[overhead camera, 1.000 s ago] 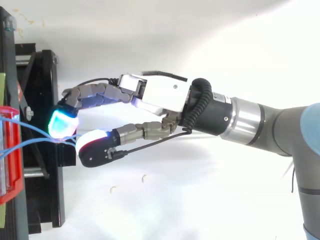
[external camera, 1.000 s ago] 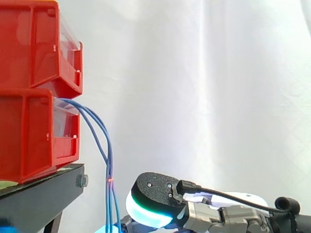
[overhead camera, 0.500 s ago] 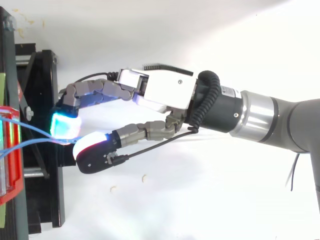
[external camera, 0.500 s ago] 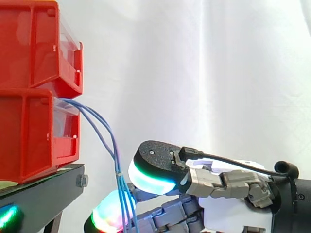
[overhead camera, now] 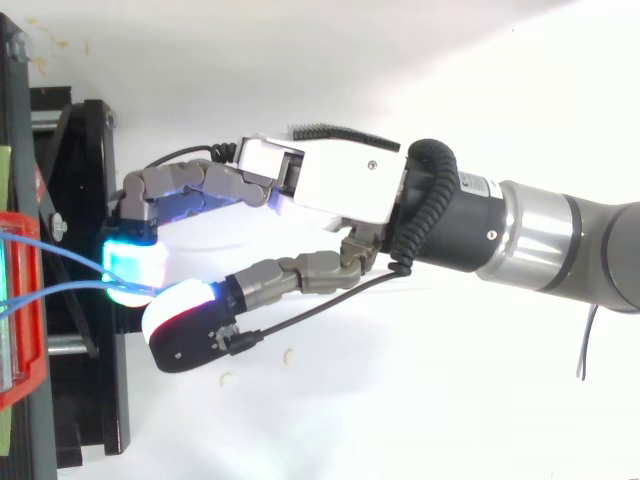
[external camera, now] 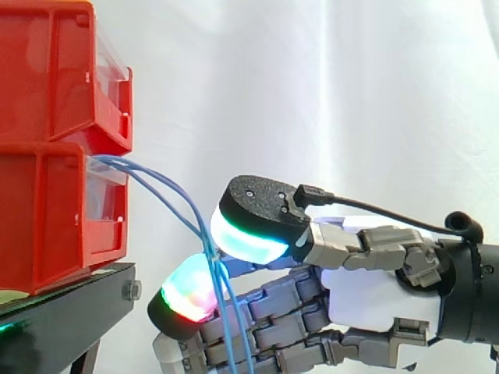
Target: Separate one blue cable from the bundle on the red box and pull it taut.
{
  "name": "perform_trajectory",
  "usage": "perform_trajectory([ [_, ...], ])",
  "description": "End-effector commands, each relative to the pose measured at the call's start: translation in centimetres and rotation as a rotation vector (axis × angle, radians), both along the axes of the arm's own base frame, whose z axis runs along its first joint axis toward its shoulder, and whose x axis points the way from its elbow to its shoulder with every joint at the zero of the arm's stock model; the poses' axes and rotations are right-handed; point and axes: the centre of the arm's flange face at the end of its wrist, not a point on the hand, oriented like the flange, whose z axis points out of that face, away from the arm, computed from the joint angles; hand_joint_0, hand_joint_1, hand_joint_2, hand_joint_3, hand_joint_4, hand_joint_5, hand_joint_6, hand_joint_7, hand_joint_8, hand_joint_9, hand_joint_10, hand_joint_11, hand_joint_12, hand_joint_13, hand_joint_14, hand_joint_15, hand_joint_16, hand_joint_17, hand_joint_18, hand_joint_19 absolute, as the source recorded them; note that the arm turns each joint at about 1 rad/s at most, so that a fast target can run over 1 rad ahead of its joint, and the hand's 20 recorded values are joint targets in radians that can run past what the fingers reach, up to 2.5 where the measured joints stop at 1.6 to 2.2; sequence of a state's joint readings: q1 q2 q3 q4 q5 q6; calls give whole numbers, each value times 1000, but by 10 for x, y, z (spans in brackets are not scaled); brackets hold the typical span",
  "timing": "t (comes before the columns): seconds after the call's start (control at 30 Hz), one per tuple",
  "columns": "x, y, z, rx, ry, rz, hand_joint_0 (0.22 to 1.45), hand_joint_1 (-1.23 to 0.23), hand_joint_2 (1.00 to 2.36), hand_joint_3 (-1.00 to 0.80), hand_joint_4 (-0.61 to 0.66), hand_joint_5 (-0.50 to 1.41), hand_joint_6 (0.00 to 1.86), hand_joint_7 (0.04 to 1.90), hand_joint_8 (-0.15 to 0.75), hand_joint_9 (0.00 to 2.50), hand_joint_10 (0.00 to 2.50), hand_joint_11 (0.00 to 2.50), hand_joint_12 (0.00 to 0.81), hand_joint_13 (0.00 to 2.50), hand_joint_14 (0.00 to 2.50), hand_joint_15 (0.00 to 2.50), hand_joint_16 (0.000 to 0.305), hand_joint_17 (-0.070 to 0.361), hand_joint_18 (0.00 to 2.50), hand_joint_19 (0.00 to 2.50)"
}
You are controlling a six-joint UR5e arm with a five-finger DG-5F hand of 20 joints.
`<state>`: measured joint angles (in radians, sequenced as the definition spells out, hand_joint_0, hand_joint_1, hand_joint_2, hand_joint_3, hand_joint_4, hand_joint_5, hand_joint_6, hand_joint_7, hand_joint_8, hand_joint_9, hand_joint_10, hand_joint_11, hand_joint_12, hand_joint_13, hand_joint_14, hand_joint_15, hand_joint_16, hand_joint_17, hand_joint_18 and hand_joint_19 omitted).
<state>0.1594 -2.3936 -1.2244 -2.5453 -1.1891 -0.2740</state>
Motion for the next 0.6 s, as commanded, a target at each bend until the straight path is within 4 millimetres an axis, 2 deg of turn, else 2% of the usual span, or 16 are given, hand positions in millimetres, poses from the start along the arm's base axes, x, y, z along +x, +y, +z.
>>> perform_trajectory([
  [0.0, -1, 3, 4, -7, 6, 1, 574, -704, 1007, -393, 198, -99, 635, 1170, 311, 577, 3, 152, 361, 428, 4, 141, 53, 119, 434, 173],
  [0.1, -1, 4, 6, -6, 3, 2, 575, -709, 1010, -330, 172, -110, 676, 1155, 315, 586, 4, 174, 363, 438, 4, 146, 53, 119, 451, 174],
  [0.2, -1, 5, 6, -7, 3, 5, 568, -719, 1013, -251, 171, -126, 741, 1061, 317, 592, 5, 194, 365, 444, 4, 152, 53, 118, 471, 175],
  [0.3, -1, 5, 6, -2, 2, 6, 577, -783, 1014, -216, 155, -141, 781, 1037, 323, 593, 5, 226, 373, 454, 4, 156, 54, 121, 500, 175],
  [0.57, -4, 4, 32, -5, -12, 1, 630, -912, 1012, -304, 147, -168, 829, 951, 317, 587, 6, 255, 373, 482, 5, 165, 53, 119, 543, 175],
])
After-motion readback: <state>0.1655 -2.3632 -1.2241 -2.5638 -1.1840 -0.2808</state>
